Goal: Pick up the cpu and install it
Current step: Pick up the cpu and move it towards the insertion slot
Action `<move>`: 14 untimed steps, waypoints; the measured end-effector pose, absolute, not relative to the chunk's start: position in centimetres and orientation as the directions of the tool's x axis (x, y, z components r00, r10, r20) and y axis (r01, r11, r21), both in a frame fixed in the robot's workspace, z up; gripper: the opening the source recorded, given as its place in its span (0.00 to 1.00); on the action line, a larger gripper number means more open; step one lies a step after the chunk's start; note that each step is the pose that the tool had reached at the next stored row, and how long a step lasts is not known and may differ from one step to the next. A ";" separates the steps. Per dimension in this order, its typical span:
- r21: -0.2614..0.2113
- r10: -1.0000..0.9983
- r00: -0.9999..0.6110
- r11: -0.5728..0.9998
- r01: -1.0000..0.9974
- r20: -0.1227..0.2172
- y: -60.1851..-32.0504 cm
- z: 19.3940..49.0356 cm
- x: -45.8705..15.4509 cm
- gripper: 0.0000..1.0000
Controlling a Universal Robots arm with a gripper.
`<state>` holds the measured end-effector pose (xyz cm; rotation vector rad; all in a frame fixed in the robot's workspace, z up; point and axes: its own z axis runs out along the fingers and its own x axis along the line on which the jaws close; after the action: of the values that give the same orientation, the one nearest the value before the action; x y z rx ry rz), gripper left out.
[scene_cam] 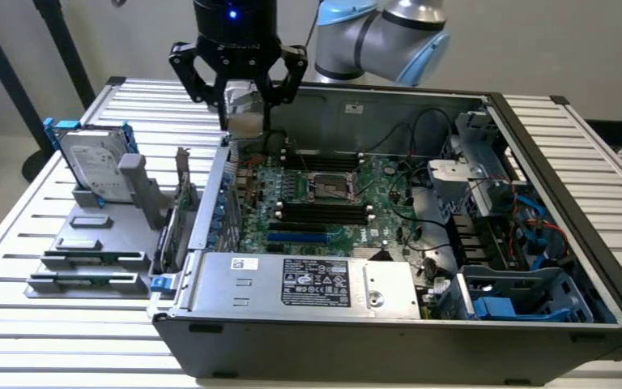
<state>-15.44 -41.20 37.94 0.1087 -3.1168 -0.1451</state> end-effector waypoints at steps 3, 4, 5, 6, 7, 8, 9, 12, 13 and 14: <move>0.093 -0.070 -0.997 0.993 -0.069 0.016 -40.3 37.5 -14.3 0.55; 0.093 -0.070 -0.997 0.993 -0.069 0.016 -39.9 37.3 -14.0 0.55; 0.093 -0.070 -0.997 0.993 -0.069 0.016 -39.6 37.1 -13.7 0.55; 0.093 -0.070 -0.997 0.993 -0.069 0.016 -39.2 36.9 -13.4 0.55; 0.093 -0.070 -0.997 0.993 -0.069 0.016 -38.8 36.7 -13.1 0.55; 0.093 -0.070 -0.997 0.993 -0.069 0.016 -38.5 36.6 -12.8 0.55; 0.093 -0.070 -0.997 0.993 -0.069 0.016 -38.1 36.4 -12.5 0.55; 0.094 -0.070 -0.997 0.993 -0.069 0.016 -37.1 35.8 -11.7 0.55; 0.093 -0.070 -0.997 0.993 -0.069 0.016 -36.7 35.7 -11.3 0.55; 0.093 -0.070 -0.997 0.993 -0.069 0.016 -36.4 35.5 -11.0 0.55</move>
<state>-11.04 -36.42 35.48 0.1088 -3.1169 -0.1451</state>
